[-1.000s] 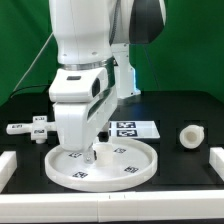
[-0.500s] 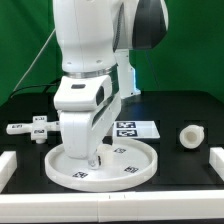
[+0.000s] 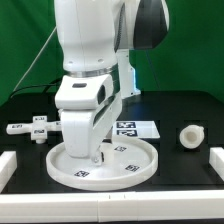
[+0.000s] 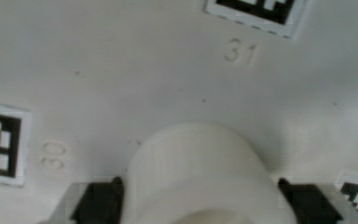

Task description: Assemble round table

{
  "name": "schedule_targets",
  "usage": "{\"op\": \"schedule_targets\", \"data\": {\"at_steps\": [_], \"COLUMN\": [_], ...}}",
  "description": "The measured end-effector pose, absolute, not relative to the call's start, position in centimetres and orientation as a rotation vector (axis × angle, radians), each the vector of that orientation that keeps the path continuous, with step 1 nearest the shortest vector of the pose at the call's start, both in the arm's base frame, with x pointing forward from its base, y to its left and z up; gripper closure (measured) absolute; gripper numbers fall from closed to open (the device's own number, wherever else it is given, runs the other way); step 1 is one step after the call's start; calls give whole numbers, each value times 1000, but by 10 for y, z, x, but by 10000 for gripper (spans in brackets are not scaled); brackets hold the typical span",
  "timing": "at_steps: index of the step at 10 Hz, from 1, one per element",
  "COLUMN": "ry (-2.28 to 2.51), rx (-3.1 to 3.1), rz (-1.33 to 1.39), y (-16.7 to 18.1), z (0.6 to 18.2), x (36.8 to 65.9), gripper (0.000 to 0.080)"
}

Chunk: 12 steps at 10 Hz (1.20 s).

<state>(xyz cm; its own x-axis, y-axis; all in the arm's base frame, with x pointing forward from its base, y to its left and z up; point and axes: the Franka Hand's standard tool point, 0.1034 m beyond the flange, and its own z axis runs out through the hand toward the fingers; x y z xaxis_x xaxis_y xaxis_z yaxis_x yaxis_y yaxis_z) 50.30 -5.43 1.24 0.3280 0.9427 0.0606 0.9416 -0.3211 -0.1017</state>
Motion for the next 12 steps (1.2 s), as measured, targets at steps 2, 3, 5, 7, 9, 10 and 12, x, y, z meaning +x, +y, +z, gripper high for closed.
{"op": "schedule_targets", "data": {"at_steps": [2, 3, 5, 7, 9, 10, 12], "ry": [-1756, -1754, -1738, -1774, -1795, -1802, -1816], "rx": [-2461, -2463, -2476, -2452, -2438, -2431, -2416], "rz": [15, 14, 4, -3, -23, -32, -51], "y": [-54, -53, -31, -7, 9, 17, 27], "z": [12, 12, 12, 12, 12, 12, 13], "x": [503, 504, 515, 521, 533, 540, 551], "gripper": [387, 387, 387, 387, 387, 387, 387]}}
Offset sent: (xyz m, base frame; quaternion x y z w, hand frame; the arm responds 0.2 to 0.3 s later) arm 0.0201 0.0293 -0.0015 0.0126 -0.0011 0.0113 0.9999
